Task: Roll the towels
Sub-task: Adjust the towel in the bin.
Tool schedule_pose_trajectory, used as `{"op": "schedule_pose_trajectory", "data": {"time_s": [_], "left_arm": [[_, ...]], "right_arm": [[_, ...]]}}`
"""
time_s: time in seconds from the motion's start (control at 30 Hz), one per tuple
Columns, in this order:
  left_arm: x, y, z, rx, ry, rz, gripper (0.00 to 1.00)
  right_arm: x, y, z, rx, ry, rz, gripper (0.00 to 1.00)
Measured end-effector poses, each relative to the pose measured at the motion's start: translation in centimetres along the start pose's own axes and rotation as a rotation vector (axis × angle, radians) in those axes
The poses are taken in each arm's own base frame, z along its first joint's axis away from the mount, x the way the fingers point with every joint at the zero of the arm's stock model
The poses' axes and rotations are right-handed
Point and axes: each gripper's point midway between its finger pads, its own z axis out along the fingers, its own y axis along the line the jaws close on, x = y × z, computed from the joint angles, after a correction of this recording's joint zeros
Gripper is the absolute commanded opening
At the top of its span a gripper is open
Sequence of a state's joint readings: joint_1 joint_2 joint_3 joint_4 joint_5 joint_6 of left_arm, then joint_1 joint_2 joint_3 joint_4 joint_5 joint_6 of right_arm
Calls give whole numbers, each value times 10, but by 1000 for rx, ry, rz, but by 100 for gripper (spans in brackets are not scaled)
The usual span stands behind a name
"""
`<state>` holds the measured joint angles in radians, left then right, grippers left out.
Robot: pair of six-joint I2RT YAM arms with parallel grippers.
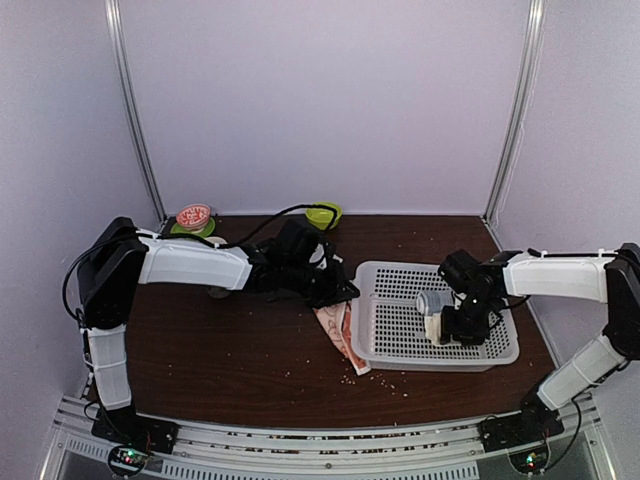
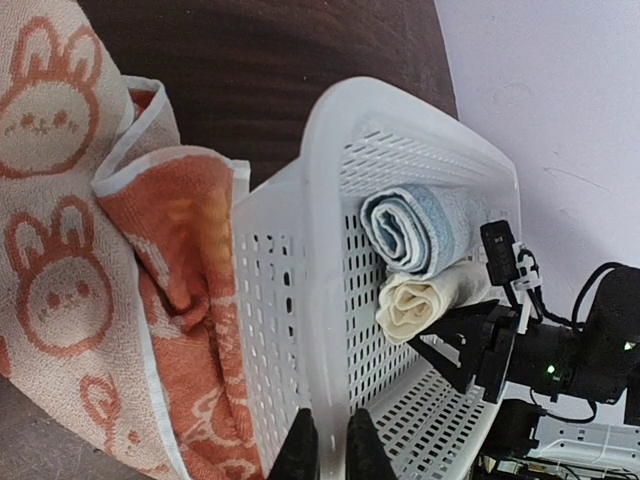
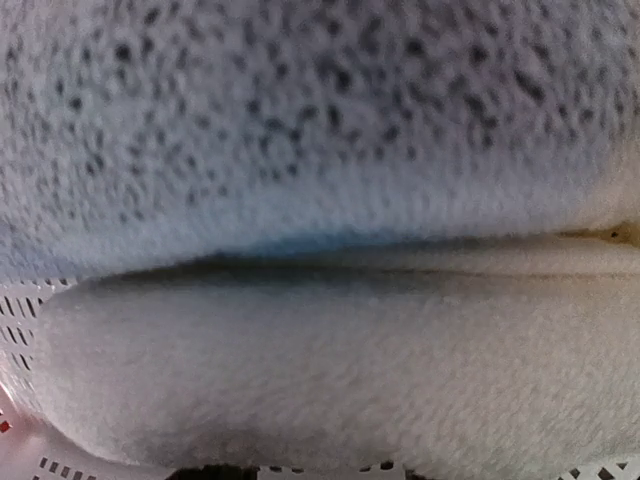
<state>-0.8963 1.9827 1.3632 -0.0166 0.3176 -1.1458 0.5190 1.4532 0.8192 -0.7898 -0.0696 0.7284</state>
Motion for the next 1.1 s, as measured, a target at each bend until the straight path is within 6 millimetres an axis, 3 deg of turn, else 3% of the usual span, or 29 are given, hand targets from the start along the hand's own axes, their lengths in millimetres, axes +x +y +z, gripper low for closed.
{"op": "schedule_pose_trajectory", "data": {"time_s": [0.37,0.6,1.1], "left_arm": [[-3,2,0,-2,-4,-3,0],[-6,3,0,0,-10,-5,0],[-6,3,0,4,-6,-6,0]], "right_arm": [[-23,12,9,7,-10,18,52],[-26,18,11,-17,-18,20,74],[-32,22,-50,-113,-114,-37,84]]}}
